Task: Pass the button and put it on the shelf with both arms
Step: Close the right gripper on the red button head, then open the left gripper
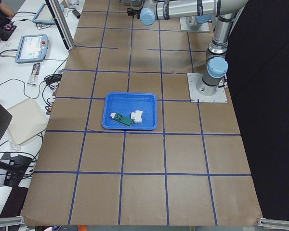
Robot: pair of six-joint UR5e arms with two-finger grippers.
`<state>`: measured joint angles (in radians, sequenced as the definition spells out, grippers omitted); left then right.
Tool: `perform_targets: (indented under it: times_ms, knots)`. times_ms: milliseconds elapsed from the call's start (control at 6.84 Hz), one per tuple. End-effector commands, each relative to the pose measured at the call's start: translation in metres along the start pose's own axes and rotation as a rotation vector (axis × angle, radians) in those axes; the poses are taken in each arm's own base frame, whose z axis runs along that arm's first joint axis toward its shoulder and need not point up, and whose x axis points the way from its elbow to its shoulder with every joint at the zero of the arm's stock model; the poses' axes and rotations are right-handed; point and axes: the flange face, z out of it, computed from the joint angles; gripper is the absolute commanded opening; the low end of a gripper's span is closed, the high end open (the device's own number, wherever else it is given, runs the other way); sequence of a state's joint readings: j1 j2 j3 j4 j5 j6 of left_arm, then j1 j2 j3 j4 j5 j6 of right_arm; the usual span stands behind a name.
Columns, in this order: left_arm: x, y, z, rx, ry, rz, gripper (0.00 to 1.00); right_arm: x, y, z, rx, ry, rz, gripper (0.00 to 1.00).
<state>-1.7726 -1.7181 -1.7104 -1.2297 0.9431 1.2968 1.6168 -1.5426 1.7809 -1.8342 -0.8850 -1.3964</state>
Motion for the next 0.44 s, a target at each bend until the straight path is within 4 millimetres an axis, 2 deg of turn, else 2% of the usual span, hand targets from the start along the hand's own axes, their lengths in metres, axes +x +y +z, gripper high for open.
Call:
perform_targets:
  times_ms: [0,146,292]
  knots:
    - [0.003,-0.001,-0.006,-0.004,-0.005,-0.009,1.00,0.007,0.011,-0.002,-0.007,0.005,0.018,0.00]
    - [0.009,-0.001,-0.015,-0.063,0.019,-0.040,1.00,0.020,0.039,-0.019,-0.129,0.055,0.041,0.00]
    - [0.018,0.000,-0.032,-0.172,0.016,-0.105,1.00,0.037,0.084,-0.048,-0.255,0.105,0.050,0.00]
